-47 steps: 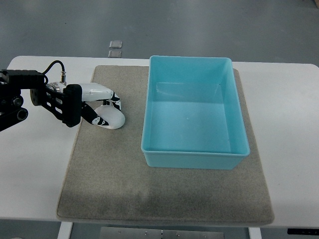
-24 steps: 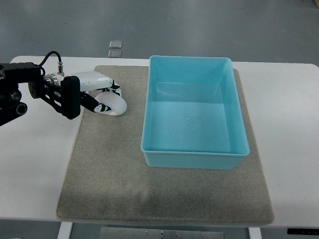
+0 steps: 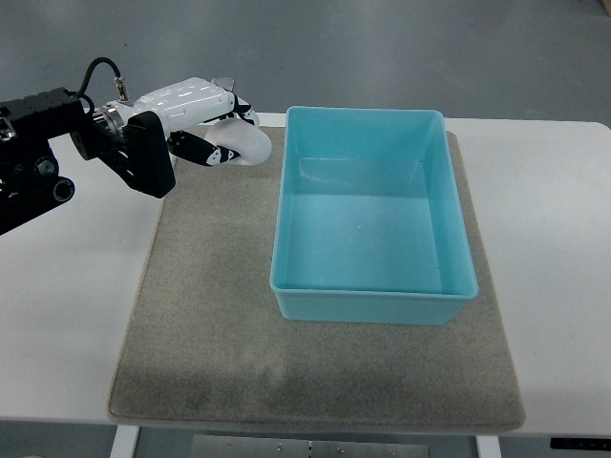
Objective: Place white toy into blue box with left hand
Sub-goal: 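Lift the toy with the left hand and carry it over the blue box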
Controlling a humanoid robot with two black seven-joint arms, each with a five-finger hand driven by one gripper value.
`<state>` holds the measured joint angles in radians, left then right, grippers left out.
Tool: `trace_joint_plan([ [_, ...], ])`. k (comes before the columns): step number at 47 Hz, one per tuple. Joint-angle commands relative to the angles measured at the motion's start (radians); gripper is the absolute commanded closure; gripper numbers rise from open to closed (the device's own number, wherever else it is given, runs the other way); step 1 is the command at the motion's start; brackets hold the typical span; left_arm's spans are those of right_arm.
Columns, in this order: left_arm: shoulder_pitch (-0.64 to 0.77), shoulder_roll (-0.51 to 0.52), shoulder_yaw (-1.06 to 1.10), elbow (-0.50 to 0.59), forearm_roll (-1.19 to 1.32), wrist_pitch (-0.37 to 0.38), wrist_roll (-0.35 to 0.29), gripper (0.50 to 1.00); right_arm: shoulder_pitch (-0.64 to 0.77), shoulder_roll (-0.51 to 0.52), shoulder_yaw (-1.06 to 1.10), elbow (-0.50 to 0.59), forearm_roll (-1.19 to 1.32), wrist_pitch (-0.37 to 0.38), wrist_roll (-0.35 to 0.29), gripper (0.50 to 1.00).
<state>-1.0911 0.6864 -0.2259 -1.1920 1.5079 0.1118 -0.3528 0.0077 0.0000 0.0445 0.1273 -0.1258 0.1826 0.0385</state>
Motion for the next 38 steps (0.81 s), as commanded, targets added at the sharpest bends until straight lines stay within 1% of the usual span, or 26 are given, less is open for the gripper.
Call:
trace_joint_plan([
  [1,-0.015,-0.025,0.0,0.0,-0.001,0.0,0.0,1.0,0.0,0.0,0.0,0.0,0.0,0.0,0.0,0.564],
  [13,-0.02,-0.126,0.0,0.002,-0.034,0.0,0.0,1.0,0.0,0.0,0.0,0.0,0.0,0.0,0.0,0.564],
  [31,-0.007,-0.205,0.0,0.018,-0.032,0.002,0.0,1.0,0.0,0.0,0.0,0.0,0.0,0.0,0.001,0.564],
  [38,0.0,-0.254,-0.001,0.06,-0.034,0.002,0.0,1.0,0.0,0.0,0.0,0.0,0.0,0.0,0.0,0.564],
])
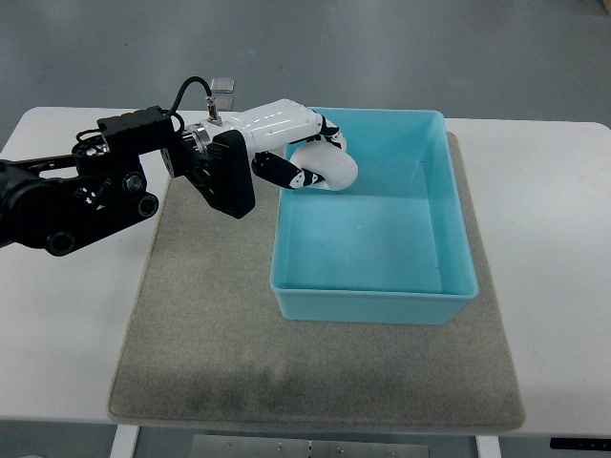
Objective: Place white toy into blue box with left hand
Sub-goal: 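Lift the toy with the left hand and carry it over the blue box, then open the left hand fingers to drop the toy into the box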
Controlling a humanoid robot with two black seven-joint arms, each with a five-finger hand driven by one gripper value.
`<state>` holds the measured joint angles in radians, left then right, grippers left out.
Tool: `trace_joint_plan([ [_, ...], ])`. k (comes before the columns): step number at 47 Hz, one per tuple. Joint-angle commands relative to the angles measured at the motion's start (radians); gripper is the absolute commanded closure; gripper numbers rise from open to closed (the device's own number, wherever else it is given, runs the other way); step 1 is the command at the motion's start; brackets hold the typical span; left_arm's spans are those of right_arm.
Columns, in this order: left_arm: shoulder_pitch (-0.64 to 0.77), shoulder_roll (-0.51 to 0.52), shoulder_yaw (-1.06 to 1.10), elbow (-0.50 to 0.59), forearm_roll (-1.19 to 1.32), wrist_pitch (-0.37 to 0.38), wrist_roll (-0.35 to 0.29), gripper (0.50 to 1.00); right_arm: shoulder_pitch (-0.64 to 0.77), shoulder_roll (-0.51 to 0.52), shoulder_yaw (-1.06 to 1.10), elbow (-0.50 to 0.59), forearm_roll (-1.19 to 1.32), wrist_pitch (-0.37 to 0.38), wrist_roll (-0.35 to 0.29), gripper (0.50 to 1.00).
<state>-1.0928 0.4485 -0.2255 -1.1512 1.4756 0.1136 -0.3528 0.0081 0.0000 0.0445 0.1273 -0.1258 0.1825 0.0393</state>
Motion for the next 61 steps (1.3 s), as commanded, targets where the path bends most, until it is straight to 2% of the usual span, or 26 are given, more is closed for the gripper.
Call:
trace_joint_plan([
  [1,0.002,-0.024,-0.001,0.025,-0.001,0.0,0.0,1.0,0.001,0.0,0.0,0.0,0.0,0.0,-0.001,0.564],
  [10,0.022,-0.071,0.0,0.065,0.0,0.0,0.0,0.999,0.0,0.0,0.0,0.0,0.0,0.0,-0.001,0.564],
  [14,0.033,-0.093,0.0,0.074,0.002,0.0,0.0,0.982,0.0,0.0,0.0,0.0,0.0,0.0,-0.001,0.564],
  [17,0.04,-0.094,0.0,0.076,0.0,0.0,0.0,0.928,0.0,0.0,0.0,0.0,0.0,0.0,-0.001,0.564],
  [19,0.044,-0.094,0.0,0.076,-0.001,0.0,0.0,0.864,0.0,0.0,0.0,0.0,0.0,0.0,-0.001,0.564],
  [23,0.044,-0.094,0.0,0.076,-0.003,0.0,0.0,0.77,0.0,0.0,0.0,0.0,0.0,0.0,-0.001,0.564],
  [26,0.044,-0.094,0.0,0.076,-0.003,0.0,0.0,0.731,0.0,0.0,0.0,0.0,0.0,0.0,-0.001,0.564],
  [28,0.044,-0.094,0.0,0.076,-0.006,0.0,-0.002,0.722,0.001,0.0,0.0,0.0,0.0,0.0,-0.001,0.564],
  [29,0.045,-0.094,0.0,0.076,-0.008,0.0,-0.002,0.703,0.001,0.0,0.0,0.0,0.0,0.0,-0.001,0.564],
  [31,0.045,-0.094,0.0,0.076,-0.008,0.001,-0.002,0.635,0.0,0.0,0.0,0.0,0.0,0.0,0.001,0.564],
  [32,0.045,-0.094,0.0,0.076,-0.008,0.003,-0.002,0.619,0.0,0.0,0.0,0.0,0.0,0.0,0.001,0.564],
  [37,0.045,-0.094,0.002,0.076,-0.008,0.038,-0.003,0.609,0.001,0.0,0.0,0.0,0.0,0.0,-0.001,0.564],
  [40,0.045,-0.094,0.002,0.074,-0.008,0.052,-0.003,0.568,0.0,0.0,0.0,0.0,0.0,0.0,-0.001,0.564],
  [50,0.044,-0.088,-0.024,0.08,-0.009,0.057,-0.002,0.566,0.0,0.0,0.0,0.0,0.0,0.0,0.001,0.564],
  [61,0.042,-0.085,-0.052,0.151,-0.029,0.057,-0.002,0.566,0.0,0.0,0.0,0.0,0.0,0.0,-0.001,0.564],
])
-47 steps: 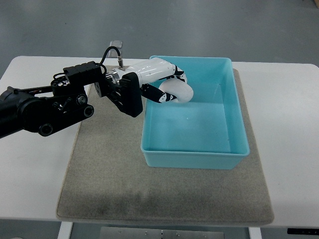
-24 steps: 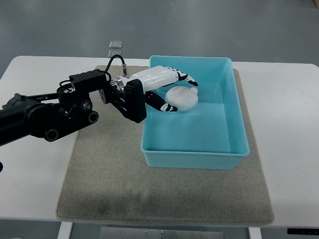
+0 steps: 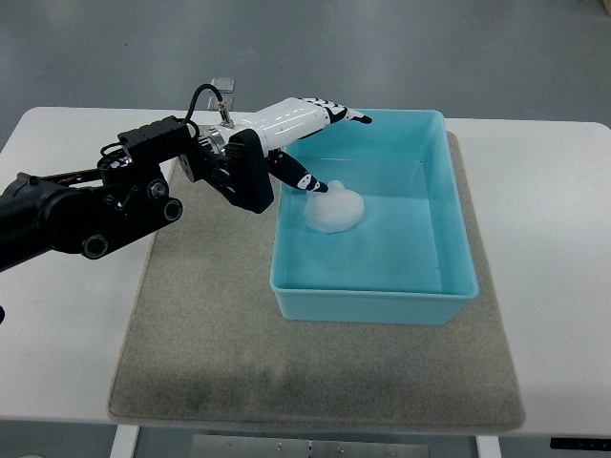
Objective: Place white toy into blue box with left hand
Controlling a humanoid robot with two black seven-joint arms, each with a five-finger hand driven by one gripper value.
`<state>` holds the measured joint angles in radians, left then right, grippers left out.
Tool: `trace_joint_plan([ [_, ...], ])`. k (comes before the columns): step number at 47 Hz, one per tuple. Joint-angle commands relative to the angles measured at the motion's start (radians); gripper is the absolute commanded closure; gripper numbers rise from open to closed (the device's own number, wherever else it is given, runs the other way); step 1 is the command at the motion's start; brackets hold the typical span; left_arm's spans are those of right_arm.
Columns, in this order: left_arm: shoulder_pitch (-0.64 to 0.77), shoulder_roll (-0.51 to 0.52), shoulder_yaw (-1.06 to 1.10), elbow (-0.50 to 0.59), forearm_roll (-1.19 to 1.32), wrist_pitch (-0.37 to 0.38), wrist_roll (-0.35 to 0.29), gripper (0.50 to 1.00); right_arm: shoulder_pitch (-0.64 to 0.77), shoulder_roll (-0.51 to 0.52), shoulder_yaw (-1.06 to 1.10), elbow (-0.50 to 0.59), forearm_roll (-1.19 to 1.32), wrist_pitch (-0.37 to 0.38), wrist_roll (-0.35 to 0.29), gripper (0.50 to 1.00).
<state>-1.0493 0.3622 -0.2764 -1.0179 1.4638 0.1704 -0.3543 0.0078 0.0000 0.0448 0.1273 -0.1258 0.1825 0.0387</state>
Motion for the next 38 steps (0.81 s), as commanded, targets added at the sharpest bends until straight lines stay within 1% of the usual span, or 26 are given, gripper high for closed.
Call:
trace_joint_plan([
  [1,-0.001,0.001,-0.001,0.024,-0.028,0.0,-0.002,0.566,0.001,0.0,0.0,0.0,0.0,0.0,0.0,0.564],
  [4,0.0,0.006,0.0,0.035,-0.063,0.0,-0.002,0.542,0.0,0.0,0.0,0.0,0.0,0.0,0.0,0.564],
  [12,-0.001,0.007,-0.003,0.091,-0.151,0.0,-0.006,0.534,0.001,0.0,0.0,0.0,0.0,0.0,0.0,0.564],
  [15,-0.001,0.007,-0.01,0.113,-0.193,0.001,-0.008,0.508,0.0,0.0,0.0,0.0,0.0,0.0,0.001,0.564],
  [25,-0.003,0.007,-0.029,0.186,-0.387,0.001,-0.012,0.508,0.0,0.0,0.0,0.0,0.0,0.0,0.0,0.564],
  [38,0.002,0.006,-0.096,0.256,-0.815,0.001,-0.011,0.508,0.0,0.0,0.0,0.0,0.0,0.0,0.0,0.564],
])
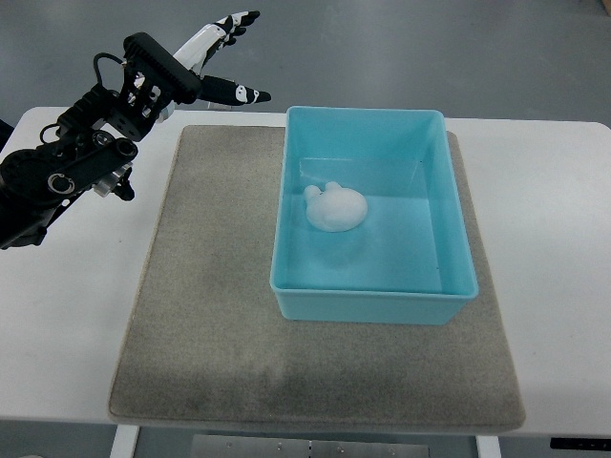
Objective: Place white toy into blue box with left hand
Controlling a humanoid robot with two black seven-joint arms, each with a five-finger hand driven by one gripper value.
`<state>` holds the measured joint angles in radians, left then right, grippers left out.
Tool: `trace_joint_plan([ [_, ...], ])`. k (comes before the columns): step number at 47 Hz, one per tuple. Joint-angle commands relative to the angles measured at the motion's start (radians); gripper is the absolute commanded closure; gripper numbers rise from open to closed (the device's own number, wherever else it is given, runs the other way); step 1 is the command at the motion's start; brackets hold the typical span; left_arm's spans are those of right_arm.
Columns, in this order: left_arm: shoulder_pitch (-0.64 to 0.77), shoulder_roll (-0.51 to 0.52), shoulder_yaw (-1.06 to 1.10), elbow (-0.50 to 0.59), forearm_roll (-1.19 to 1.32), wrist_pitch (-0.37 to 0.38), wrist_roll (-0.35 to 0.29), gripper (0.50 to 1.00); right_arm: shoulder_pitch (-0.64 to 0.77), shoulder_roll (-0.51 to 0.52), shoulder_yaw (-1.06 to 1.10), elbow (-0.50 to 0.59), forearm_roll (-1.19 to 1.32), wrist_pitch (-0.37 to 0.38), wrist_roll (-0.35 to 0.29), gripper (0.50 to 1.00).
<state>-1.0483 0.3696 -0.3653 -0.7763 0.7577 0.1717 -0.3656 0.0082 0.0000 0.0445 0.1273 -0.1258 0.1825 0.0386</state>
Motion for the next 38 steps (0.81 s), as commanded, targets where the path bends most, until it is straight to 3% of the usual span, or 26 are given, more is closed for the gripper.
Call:
trace_joint_plan([
  [1,0.001,-0.003,-0.007,0.017,-0.147,0.0,0.001,0.508,-0.001,0.0,0.0,0.0,0.0,0.0,0.0,0.564],
  [16,-0.001,-0.027,-0.075,0.052,-0.54,0.0,0.016,0.508,-0.001,0.0,0.0,0.0,0.0,0.0,0.0,0.564],
  [20,-0.001,-0.081,-0.087,0.115,-0.586,-0.001,0.025,0.508,-0.001,0.0,0.0,0.0,0.0,0.0,0.0,0.564],
  [27,-0.001,-0.138,-0.116,0.226,-0.679,-0.032,0.099,0.508,-0.001,0.0,0.0,0.0,0.0,0.0,0.001,0.564],
  [32,-0.001,-0.14,-0.121,0.265,-0.744,-0.095,0.139,0.508,-0.001,0.0,0.0,0.0,0.0,0.0,0.0,0.564],
  [38,-0.001,-0.141,-0.122,0.302,-0.791,-0.227,0.139,0.508,-0.001,0.0,0.0,0.0,0.0,0.0,0.0,0.564],
])
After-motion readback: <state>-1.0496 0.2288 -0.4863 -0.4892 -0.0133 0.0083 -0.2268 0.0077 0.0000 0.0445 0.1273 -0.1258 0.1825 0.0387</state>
